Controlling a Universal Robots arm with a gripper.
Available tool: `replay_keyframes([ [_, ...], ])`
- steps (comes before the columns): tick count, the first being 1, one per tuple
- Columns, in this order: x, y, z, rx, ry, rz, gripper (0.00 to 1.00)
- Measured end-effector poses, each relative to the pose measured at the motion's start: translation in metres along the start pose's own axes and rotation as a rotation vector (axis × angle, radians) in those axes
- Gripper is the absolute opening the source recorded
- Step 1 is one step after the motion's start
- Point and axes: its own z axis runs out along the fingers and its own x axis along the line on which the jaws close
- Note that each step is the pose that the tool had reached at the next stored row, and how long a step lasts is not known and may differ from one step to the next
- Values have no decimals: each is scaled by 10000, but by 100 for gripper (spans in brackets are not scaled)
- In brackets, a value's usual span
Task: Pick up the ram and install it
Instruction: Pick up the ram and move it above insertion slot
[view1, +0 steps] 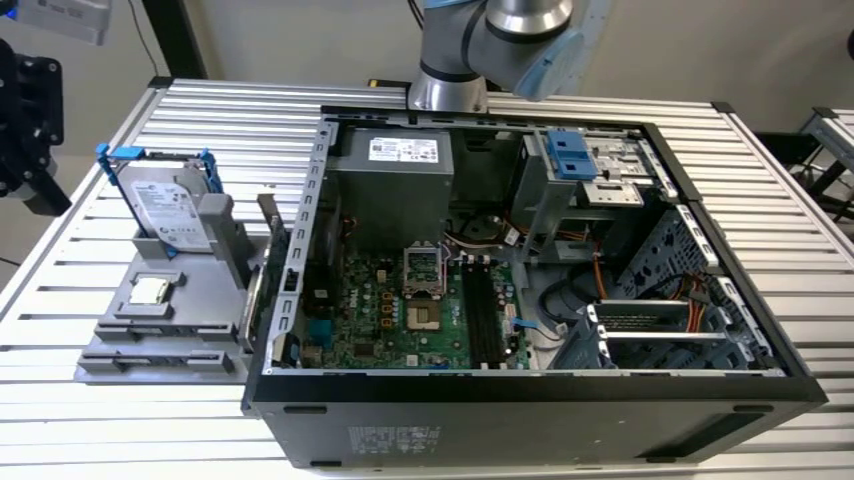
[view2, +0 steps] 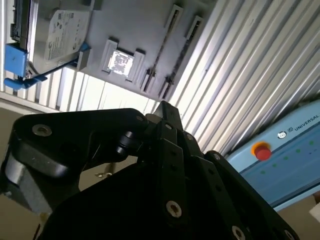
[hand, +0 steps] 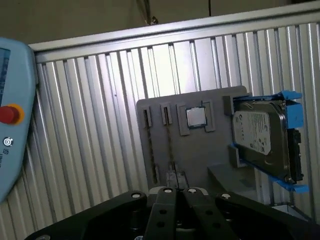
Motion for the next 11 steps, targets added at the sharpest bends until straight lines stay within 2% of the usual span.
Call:
replay_keyframes([
  [11, -35, 6, 0, -23, 7, -1171, 0],
])
